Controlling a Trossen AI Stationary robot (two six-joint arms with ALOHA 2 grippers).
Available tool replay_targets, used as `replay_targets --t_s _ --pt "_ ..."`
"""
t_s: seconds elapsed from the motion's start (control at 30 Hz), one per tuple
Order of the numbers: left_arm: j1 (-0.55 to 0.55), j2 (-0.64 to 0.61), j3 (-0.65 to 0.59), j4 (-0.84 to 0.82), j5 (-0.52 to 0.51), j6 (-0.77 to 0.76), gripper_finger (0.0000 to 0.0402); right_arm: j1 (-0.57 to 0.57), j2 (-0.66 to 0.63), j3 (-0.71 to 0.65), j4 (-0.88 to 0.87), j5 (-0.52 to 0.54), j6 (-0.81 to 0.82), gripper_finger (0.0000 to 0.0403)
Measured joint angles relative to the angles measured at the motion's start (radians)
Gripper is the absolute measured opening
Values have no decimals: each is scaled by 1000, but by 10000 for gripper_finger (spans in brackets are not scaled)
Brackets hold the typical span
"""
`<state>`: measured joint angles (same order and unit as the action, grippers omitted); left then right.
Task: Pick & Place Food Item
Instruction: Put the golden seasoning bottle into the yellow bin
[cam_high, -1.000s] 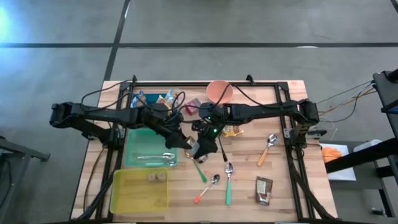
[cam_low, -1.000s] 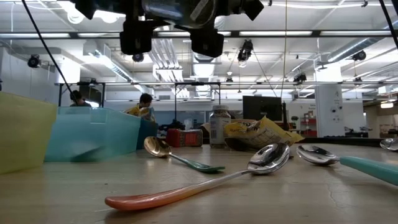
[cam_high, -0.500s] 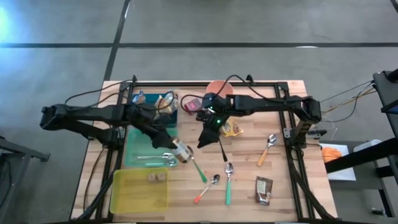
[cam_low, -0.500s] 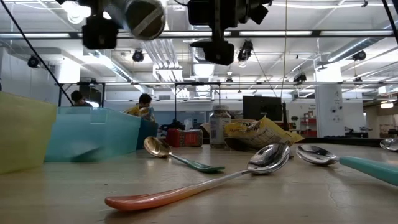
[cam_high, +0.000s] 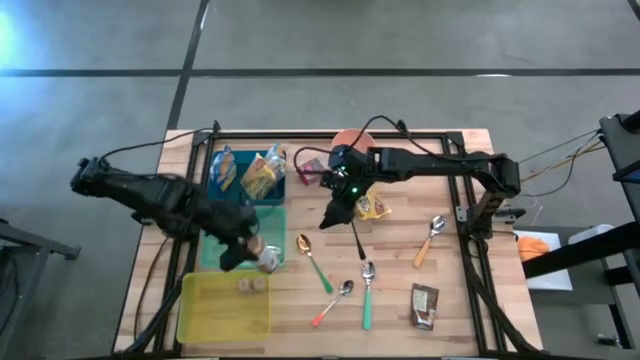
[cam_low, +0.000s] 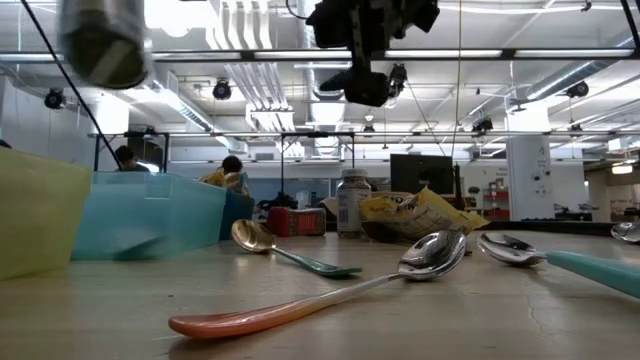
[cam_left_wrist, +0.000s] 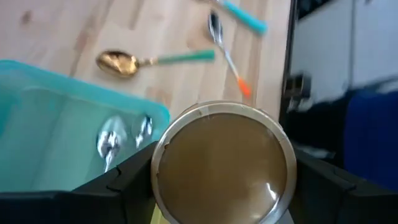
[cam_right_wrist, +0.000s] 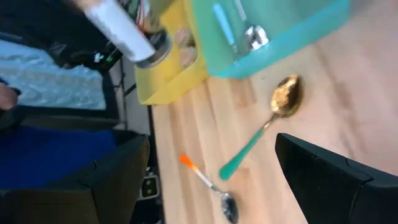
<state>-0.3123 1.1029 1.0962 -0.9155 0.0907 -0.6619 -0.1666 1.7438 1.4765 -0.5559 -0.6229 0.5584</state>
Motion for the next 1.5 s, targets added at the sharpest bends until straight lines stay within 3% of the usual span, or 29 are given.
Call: replay_targets --t_s 0.27,0.47,0.8,1.17,1.5 --pt "-241 66 -23 -75 -90 1 275 -23 -107 -8 -138 221 -47 344" --pt "-333 161 -23 -72 -128 5 275 -24 -177 -12 -218 316 -66 344" --pt "-387 276 29 37 -150 58 275 -21 -196 -39 -286 316 -89 344" --pt "-399 376 155 -180 -207 58 275 -18 -198 -109 -306 301 -98 344" --pt "-420 333 190 -255 -279 -41 275 -1 -202 -159 -306 274 -106 344"
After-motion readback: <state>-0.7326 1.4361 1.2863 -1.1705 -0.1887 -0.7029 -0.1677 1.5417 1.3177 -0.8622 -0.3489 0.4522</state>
